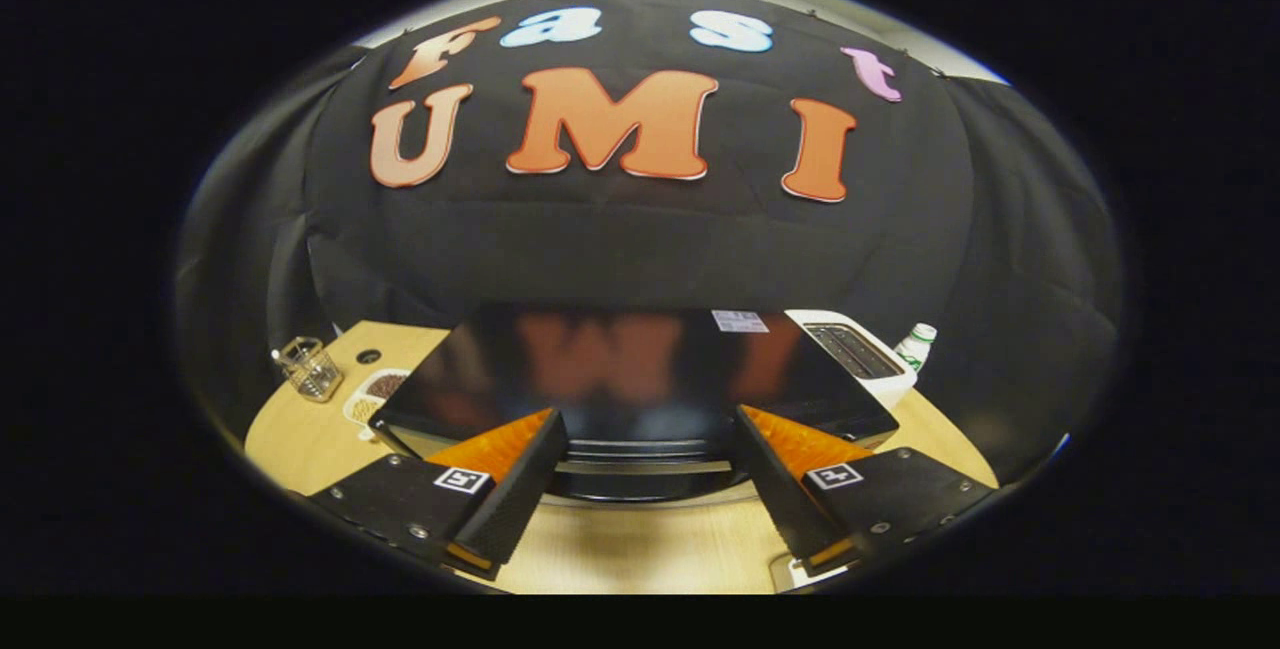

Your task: Open the toaster oven, put the food inside, and close the toaster oven door.

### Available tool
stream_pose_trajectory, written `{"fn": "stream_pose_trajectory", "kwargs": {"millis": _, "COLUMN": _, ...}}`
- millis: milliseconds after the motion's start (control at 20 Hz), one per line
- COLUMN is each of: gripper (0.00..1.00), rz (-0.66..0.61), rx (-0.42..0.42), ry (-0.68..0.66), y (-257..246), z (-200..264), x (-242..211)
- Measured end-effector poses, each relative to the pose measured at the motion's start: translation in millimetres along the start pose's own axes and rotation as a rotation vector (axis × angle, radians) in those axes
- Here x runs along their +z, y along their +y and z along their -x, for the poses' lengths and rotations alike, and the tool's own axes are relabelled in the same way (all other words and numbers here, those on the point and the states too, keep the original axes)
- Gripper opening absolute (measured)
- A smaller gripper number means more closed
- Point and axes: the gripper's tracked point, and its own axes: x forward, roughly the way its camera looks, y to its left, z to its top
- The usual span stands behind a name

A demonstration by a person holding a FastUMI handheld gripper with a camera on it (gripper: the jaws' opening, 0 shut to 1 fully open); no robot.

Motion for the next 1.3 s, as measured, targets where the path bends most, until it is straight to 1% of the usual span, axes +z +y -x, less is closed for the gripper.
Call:
{"fn": "stream_pose_trajectory", "kwargs": {"millis": 50, "gripper": 0.99, "rz": -0.033, "rx": 0.014, "ry": -0.001, "y": 0.9, "z": 2.0, "x": -1.2}}
{"fn": "stream_pose_trajectory", "kwargs": {"millis": 150, "gripper": 0.99, "rz": -0.046, "rx": 0.021, "ry": -0.004, "y": -1.5, "z": 4.5, "x": -6.5}}
{"fn": "stream_pose_trajectory", "kwargs": {"millis": 500, "gripper": 1.0, "rz": -0.037, "rx": 0.021, "ry": 0.026, "y": -2.8, "z": 42.8, "x": -32.0}}
{"fn": "stream_pose_trajectory", "kwargs": {"millis": 800, "gripper": 1.0, "rz": -0.042, "rx": 0.031, "ry": 0.067, "y": -5.3, "z": 74.7, "x": -66.8}}
{"fn": "stream_pose_trajectory", "kwargs": {"millis": 1300, "gripper": 1.0, "rz": -0.051, "rx": 0.048, "ry": 0.116, "y": -6.0, "z": 99.7, "x": -113.7}}
